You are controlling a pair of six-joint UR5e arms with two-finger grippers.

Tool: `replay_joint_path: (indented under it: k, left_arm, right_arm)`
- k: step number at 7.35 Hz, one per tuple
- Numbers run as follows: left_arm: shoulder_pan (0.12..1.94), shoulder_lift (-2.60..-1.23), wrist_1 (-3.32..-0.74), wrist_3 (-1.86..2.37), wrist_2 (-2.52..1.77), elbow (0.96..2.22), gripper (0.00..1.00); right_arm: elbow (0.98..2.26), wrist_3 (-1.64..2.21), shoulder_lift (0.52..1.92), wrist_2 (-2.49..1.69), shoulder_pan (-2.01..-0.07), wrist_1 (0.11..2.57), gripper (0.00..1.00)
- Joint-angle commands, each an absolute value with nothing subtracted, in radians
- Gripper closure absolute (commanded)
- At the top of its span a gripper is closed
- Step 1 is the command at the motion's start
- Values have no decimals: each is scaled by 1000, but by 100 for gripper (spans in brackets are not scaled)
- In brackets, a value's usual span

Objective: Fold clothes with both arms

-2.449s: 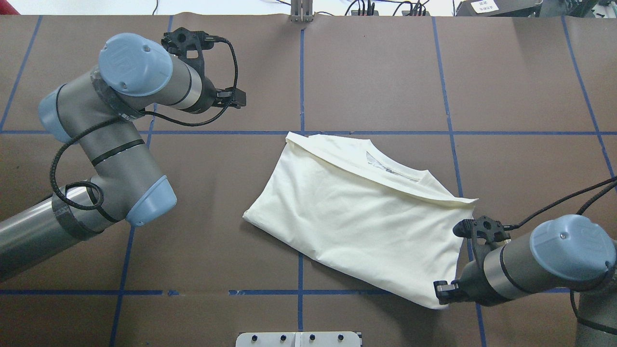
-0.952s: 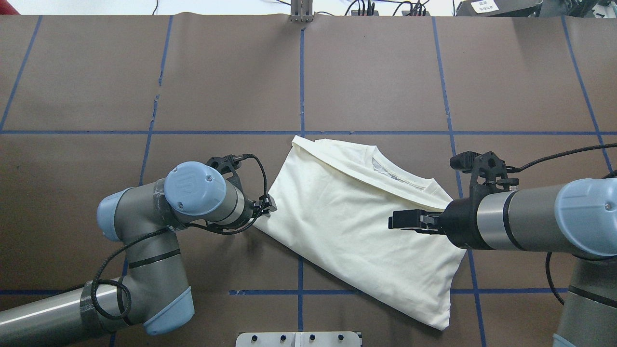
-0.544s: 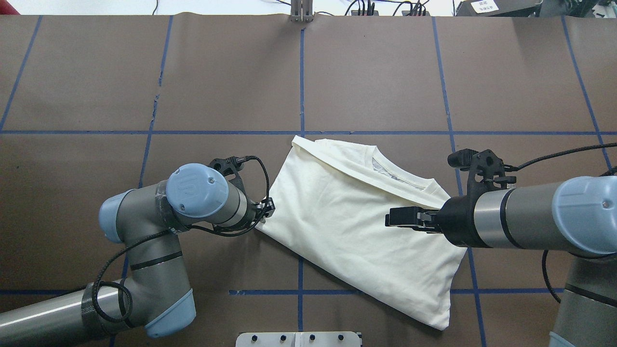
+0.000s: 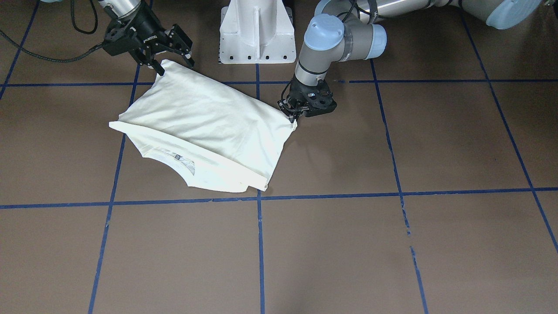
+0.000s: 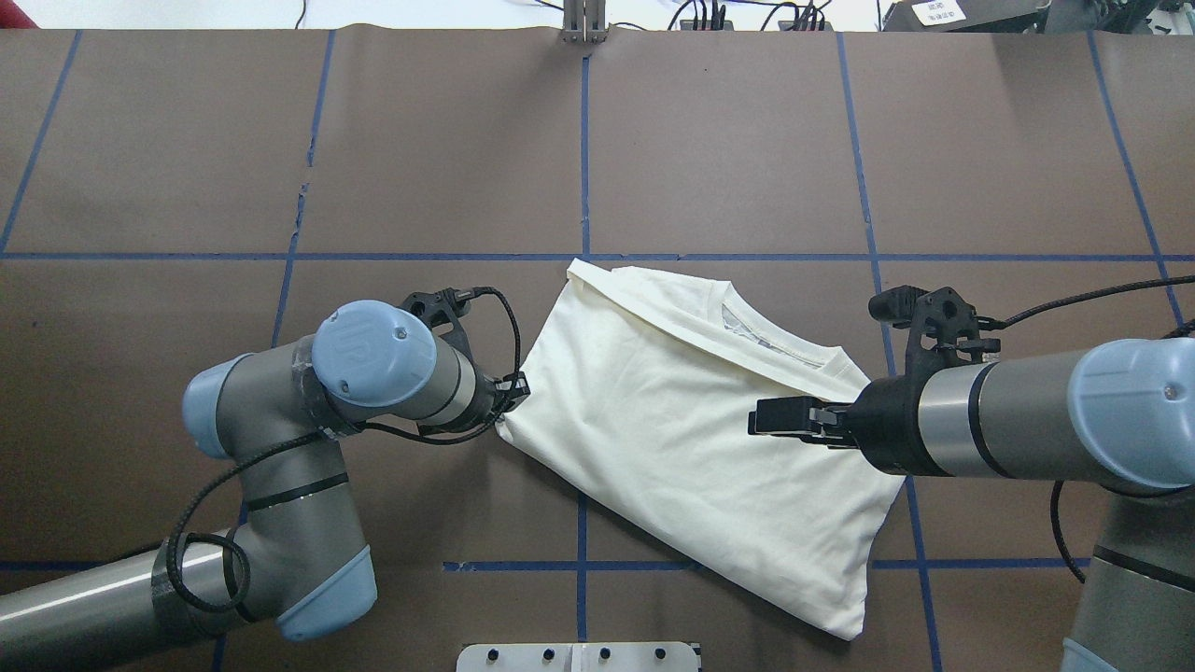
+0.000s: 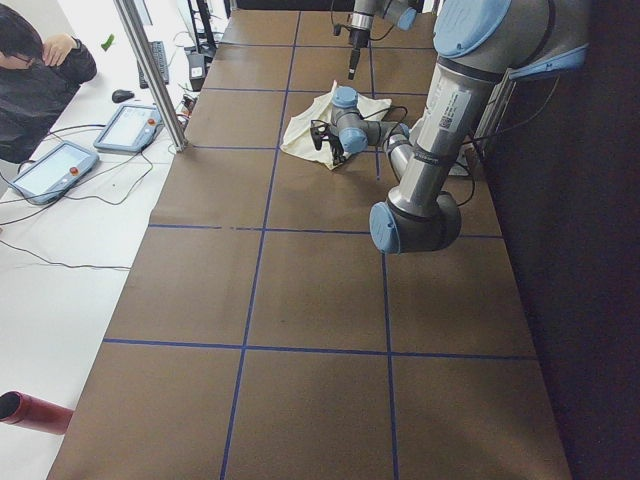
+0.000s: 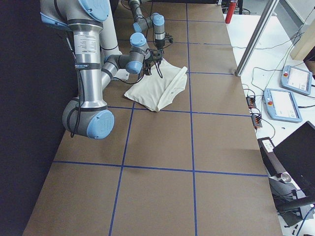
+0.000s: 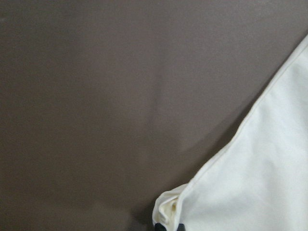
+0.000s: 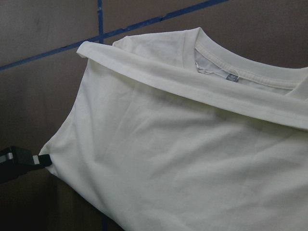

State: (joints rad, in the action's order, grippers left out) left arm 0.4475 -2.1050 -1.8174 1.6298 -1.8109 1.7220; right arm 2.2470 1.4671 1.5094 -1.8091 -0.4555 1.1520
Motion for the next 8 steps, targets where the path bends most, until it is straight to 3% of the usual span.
replay_joint_path:
  k: [1, 5, 8]
  left_arm:
    - [578, -2121, -1830, 1492, -1810, 1636, 100]
    - [768, -2449, -2079, 1246, -1783, 1106, 100]
    - [767, -2533, -2182, 1200, -1735, 985, 100]
  right_arm:
    - [2243, 1466, 1509, -1809, -468, 1152, 0]
    - [2218, 1465, 1509, -1789, -479, 1152, 0]
    - [2218, 1465, 1508, -1776, -485, 1152, 0]
